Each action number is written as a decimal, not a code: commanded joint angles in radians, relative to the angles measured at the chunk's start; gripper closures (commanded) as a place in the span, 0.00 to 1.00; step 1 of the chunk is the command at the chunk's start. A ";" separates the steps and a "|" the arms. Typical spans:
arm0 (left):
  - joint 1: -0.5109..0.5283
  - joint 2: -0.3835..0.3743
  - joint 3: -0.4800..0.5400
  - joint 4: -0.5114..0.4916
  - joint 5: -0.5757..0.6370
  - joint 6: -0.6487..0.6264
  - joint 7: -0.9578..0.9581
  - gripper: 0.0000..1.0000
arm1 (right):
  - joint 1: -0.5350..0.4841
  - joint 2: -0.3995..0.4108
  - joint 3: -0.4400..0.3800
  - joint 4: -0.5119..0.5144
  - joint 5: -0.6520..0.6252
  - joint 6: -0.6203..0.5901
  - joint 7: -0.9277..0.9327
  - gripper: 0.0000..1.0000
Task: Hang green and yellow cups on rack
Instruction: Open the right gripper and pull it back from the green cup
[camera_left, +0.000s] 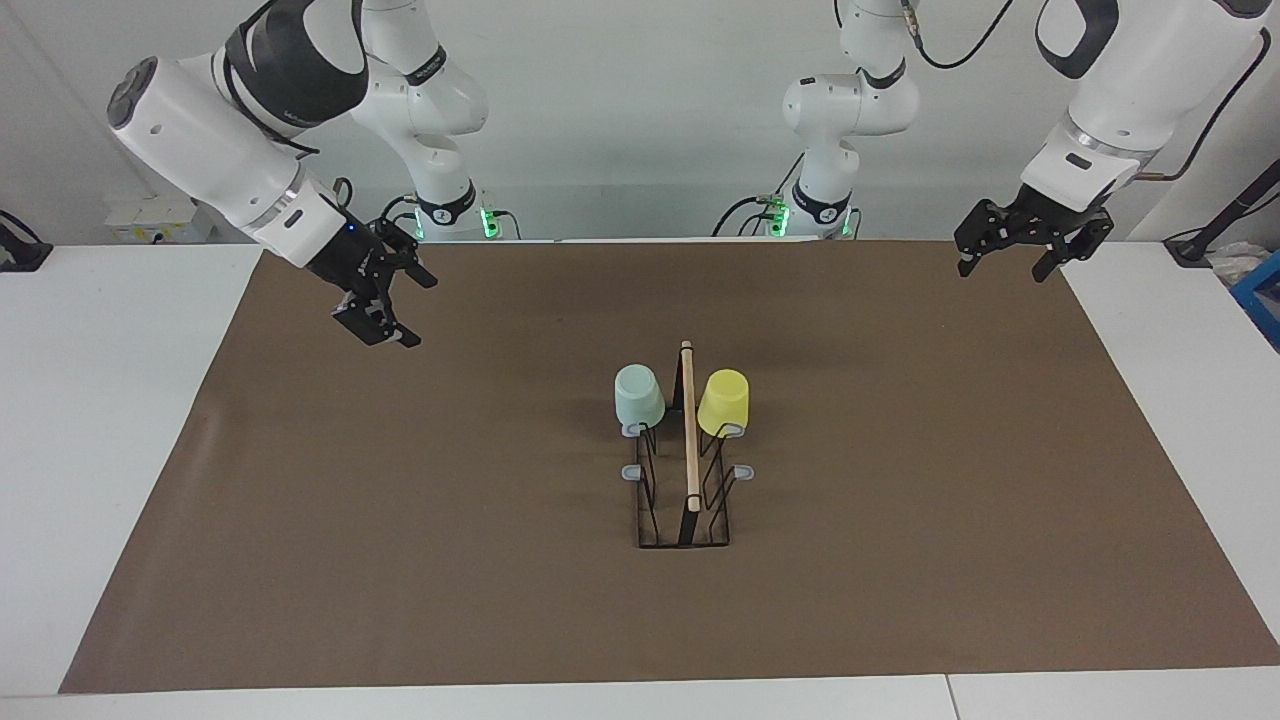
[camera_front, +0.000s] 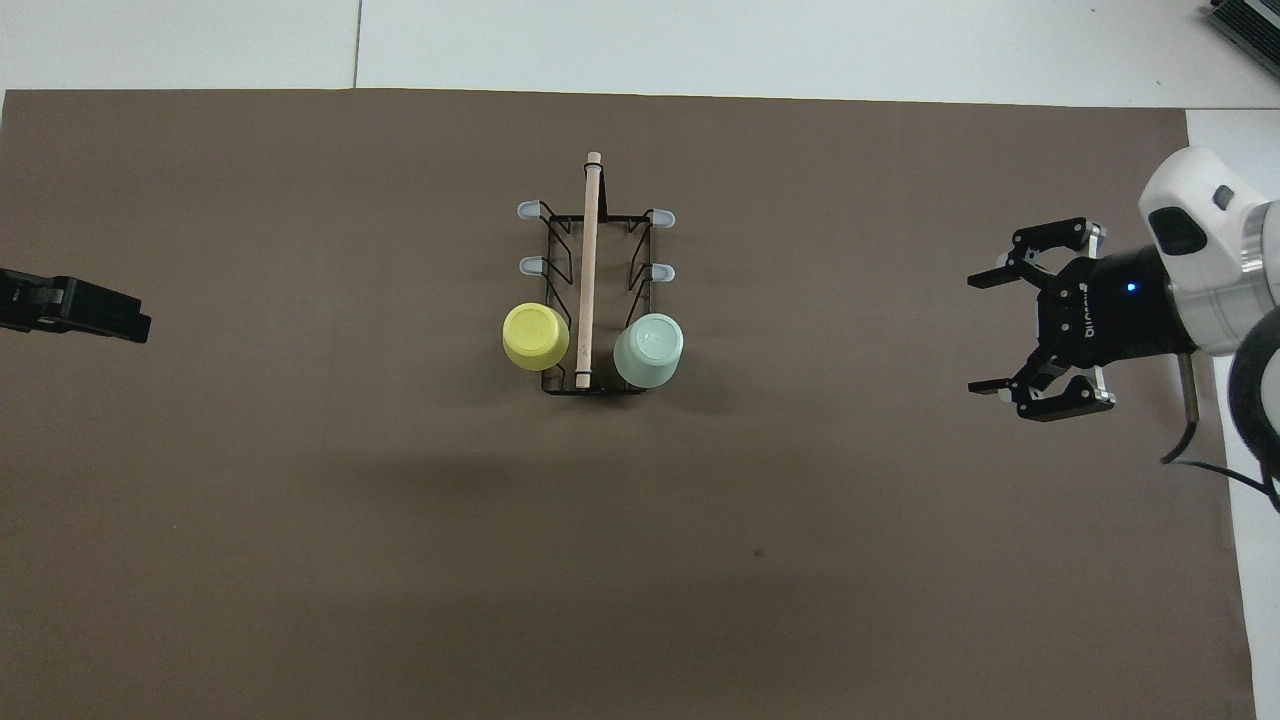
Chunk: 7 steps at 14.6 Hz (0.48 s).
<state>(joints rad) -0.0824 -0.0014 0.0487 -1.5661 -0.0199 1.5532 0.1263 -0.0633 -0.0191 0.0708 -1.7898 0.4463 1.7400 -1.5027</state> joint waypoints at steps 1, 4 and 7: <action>0.012 -0.034 -0.009 -0.034 0.011 -0.001 -0.011 0.00 | 0.029 0.001 0.009 0.021 -0.086 -0.046 0.158 0.00; 0.012 -0.034 -0.009 -0.034 0.011 -0.001 -0.011 0.00 | 0.043 -0.002 0.011 0.024 -0.129 -0.074 0.326 0.00; 0.012 -0.034 -0.009 -0.034 0.011 -0.001 -0.011 0.00 | 0.054 -0.002 0.011 0.024 -0.173 -0.076 0.556 0.00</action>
<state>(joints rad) -0.0824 -0.0033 0.0488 -1.5661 -0.0198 1.5532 0.1250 -0.0147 -0.0190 0.0791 -1.7780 0.3182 1.6875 -1.0773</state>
